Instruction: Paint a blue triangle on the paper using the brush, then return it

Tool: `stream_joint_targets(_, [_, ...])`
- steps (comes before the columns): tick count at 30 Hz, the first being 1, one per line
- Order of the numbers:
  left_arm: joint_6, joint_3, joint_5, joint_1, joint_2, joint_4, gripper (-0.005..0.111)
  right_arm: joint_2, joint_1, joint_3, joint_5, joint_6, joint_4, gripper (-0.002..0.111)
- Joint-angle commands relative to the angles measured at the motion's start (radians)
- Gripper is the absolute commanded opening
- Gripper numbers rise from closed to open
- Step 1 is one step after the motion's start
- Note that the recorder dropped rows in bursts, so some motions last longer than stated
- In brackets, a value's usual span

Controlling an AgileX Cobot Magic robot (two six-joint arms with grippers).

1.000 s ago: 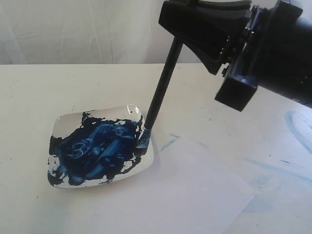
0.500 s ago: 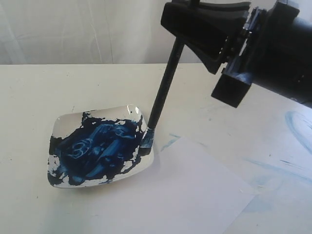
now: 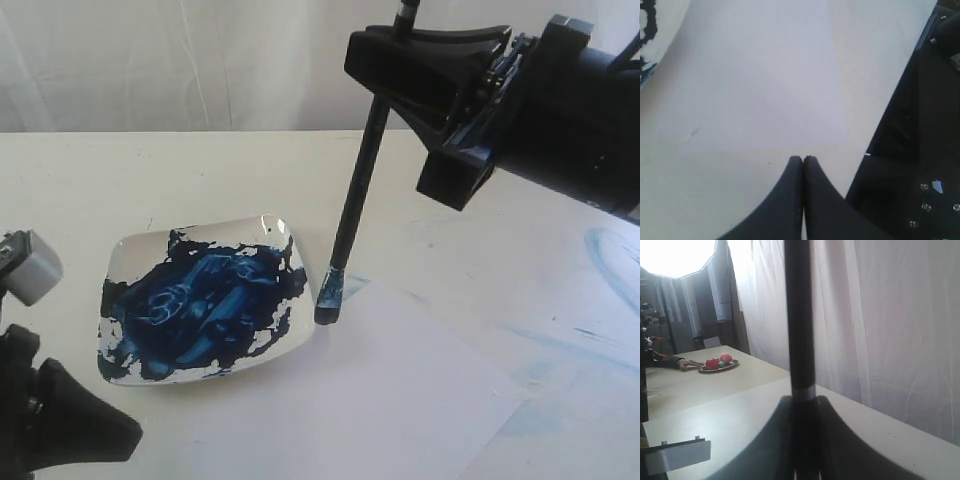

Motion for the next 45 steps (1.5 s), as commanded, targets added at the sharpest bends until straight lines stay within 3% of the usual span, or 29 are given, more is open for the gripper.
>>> stream_joint_targets(1, [0.040,-0.063,0.024,-0.030,0.090,-0.026,0.000,-0.004,-0.003,0.003,0.025,-0.007,0.011,0.000])
stream_joint_targets(8, [0.006,-0.134,-0.022,-0.112,0.240,0.070,0.000,-0.002,-0.003,0.003,0.107,-0.013,0.011,0.000])
stream_joint_targets(19, [0.041,-0.134,-0.136,-0.230,0.413,0.068,0.000,0.104,-0.003,0.003,-0.037,-0.071,0.011,0.000])
stream_joint_targets(25, [0.041,-0.134,-0.220,-0.236,0.445,0.068,0.000,0.197,-0.003,0.003,-0.186,-0.120,0.011,0.000])
stream_joint_targets(32, [0.050,-0.134,-0.296,-0.236,0.477,0.068,0.000,0.264,-0.003,0.003,-0.197,-0.158,0.010,0.000])
stream_joint_targets(45, [0.142,-0.134,-0.300,-0.236,0.521,-0.009,0.000,0.298,-0.003,0.003,-0.216,-0.188,0.010,0.000])
